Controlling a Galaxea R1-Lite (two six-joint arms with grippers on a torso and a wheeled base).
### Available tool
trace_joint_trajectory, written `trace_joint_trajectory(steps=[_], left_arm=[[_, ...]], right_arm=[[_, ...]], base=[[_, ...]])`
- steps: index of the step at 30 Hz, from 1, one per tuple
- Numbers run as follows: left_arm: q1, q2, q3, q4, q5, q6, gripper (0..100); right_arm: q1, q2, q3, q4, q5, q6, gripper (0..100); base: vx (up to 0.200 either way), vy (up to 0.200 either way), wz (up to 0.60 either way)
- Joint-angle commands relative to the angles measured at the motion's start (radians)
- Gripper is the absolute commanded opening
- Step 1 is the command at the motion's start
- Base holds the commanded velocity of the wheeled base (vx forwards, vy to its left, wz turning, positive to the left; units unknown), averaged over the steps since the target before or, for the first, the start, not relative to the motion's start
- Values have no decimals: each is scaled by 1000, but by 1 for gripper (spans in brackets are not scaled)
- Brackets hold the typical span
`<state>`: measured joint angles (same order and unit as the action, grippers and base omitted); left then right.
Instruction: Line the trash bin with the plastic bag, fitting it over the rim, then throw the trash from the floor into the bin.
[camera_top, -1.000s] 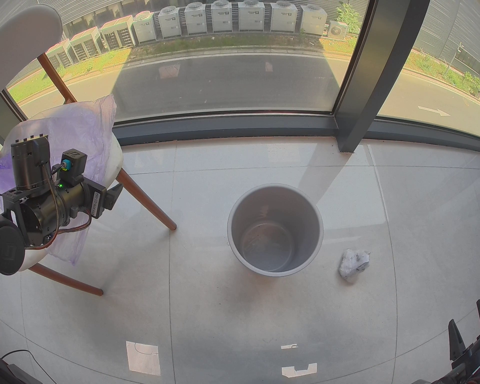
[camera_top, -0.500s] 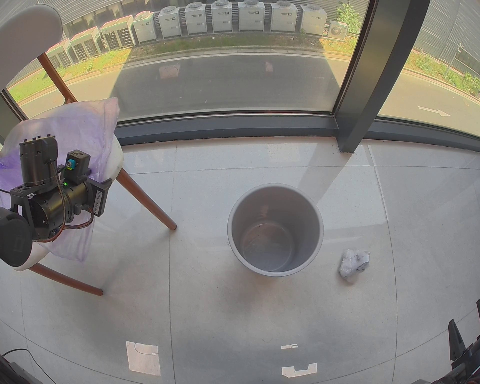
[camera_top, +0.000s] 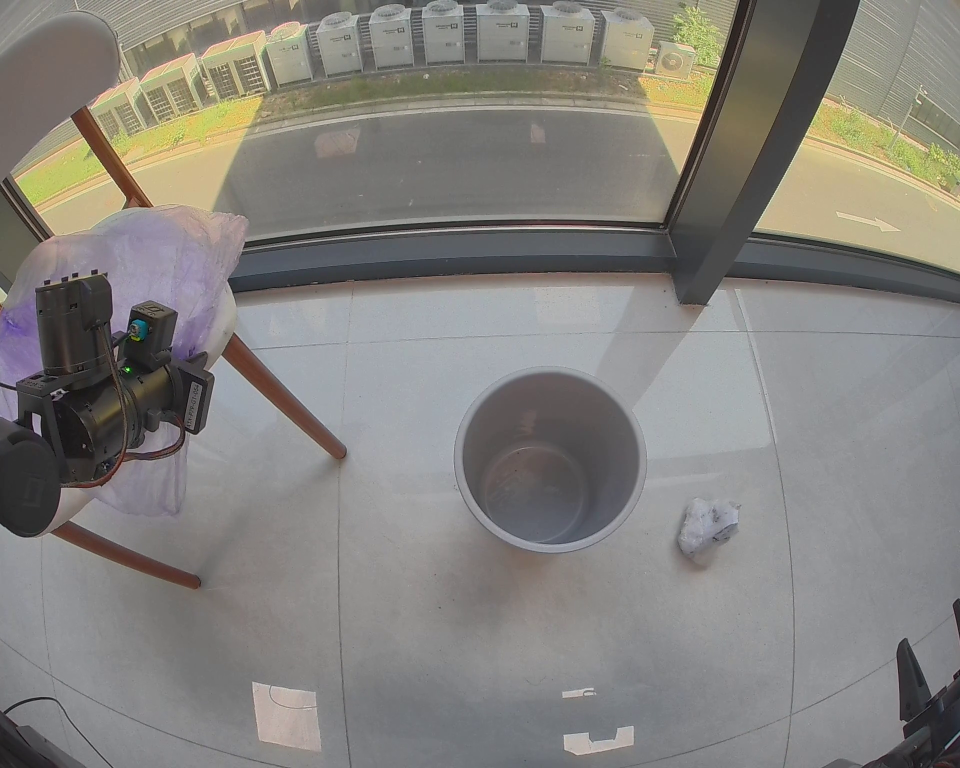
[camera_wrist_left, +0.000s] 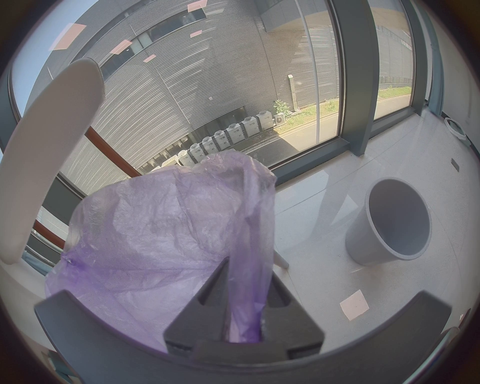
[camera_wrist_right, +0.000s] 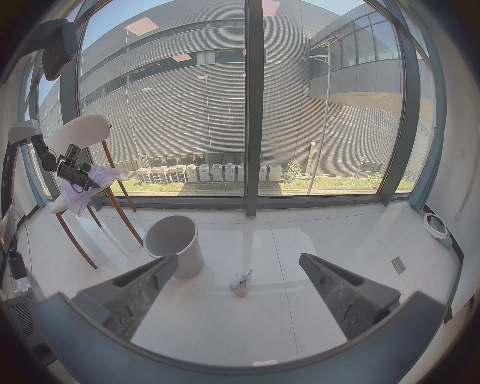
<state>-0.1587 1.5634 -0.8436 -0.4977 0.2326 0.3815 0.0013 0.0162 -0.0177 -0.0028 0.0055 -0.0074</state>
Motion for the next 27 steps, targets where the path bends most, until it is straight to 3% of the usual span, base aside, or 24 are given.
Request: trace_joint_trajectory(steps=[1,10,16,19,22,27], left_arm=[[-45,-69,11,1,-4,-4,0],[-116,-198,92,10,-6,-26,0],[-200,-217,92,14,-62,-36,0],[-271,-217,86,28,-88,-116,0],[-387,-210,52,34,-87,-259,0],[-486,-207,6,36,-88,-357,0]], right_arm=[[0,-16,18,0,1,0,100],[0,-16,18,0,1,0,100],[0,-16,18,0,1,0,100],[0,-16,18,0,1,0,100],[0,-16,18,0,1,0,100],[0,-16,18,0,-1,7,100]], base=[[0,0,0],[0,0,0],[0,0,0],[0,0,0],[0,0,0],[0,0,0]])
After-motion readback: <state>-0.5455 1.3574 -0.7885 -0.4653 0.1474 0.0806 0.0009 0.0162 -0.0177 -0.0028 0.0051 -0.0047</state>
